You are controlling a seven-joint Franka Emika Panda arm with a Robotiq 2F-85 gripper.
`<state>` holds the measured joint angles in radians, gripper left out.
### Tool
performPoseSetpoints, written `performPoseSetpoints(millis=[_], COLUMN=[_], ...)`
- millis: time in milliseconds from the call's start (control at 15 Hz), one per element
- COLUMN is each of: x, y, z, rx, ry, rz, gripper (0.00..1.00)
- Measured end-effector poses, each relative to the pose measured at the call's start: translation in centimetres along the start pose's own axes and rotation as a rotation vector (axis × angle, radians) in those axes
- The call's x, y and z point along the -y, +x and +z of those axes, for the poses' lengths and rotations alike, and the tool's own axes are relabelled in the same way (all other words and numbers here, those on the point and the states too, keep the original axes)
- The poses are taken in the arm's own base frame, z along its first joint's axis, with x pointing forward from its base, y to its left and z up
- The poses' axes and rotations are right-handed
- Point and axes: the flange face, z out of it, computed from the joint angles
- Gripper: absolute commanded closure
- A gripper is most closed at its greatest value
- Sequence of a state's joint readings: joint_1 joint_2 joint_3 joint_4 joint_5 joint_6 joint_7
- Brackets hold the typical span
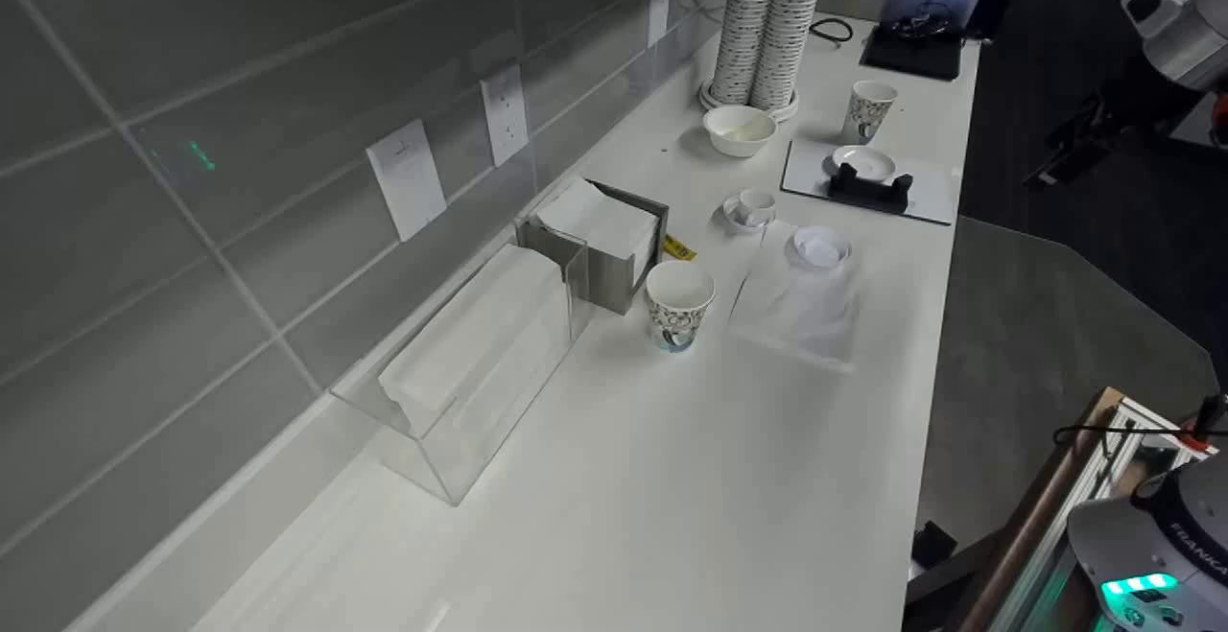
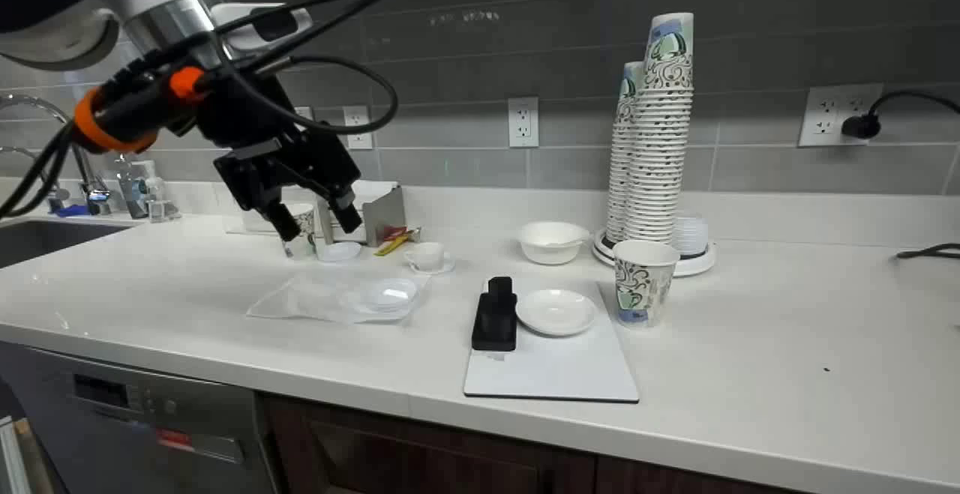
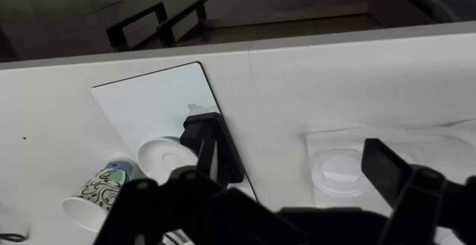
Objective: Put the left lid on the left cup and the right lid on the right cup
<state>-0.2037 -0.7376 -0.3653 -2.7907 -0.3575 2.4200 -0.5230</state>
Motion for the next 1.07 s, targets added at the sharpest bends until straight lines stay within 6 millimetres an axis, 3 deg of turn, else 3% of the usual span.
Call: performPoseSetpoints(millis=[267, 933, 1067], x=[0.9, 0.9, 1.3], y=[-0.5, -0.4, 0.6], z=[1.5, 1.4, 0.8], rx=[0.033, 0.032, 0.005], ry=[0.026, 0.025, 0.039], rz=[-0.009, -0.008, -0.014], gripper=[0.00, 0.00, 0.00])
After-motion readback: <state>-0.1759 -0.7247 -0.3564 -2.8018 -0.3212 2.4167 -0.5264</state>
